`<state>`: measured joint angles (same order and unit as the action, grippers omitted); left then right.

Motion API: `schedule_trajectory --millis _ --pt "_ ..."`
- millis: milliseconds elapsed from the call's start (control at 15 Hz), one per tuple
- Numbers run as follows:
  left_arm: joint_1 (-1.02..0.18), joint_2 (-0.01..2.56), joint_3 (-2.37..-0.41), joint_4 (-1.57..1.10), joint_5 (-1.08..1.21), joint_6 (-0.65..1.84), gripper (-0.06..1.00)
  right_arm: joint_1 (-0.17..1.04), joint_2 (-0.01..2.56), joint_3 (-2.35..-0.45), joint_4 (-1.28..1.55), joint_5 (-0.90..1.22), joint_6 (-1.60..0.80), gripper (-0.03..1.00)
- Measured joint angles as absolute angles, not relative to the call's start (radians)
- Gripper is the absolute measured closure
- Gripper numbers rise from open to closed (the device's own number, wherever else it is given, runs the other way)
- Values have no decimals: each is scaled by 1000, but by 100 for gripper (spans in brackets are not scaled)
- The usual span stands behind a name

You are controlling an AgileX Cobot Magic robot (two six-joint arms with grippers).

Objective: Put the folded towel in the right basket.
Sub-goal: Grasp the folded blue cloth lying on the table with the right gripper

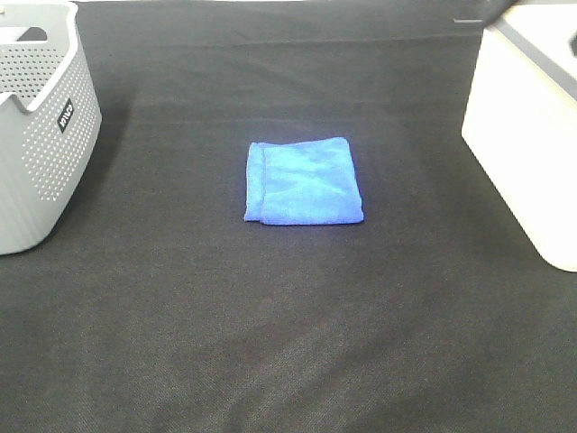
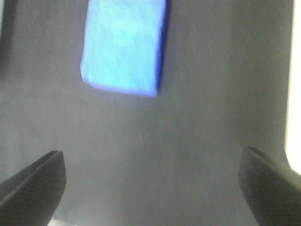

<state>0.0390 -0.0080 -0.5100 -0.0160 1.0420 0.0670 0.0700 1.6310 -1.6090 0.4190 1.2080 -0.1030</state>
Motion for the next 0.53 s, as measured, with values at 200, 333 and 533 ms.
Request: schedule_trajectory --millis 200,333,533 --pt "39 -8 -510 -16 1042 67 -5 70 1872 -1854 467 1209 -98 1" --pt "39 -8 -510 -16 1042 67 -5 95 2022 -1954 500 1208 -84 1" --pt "39 -8 -510 -16 1042 67 -5 132 2137 -1981 520 1212 -81 1"
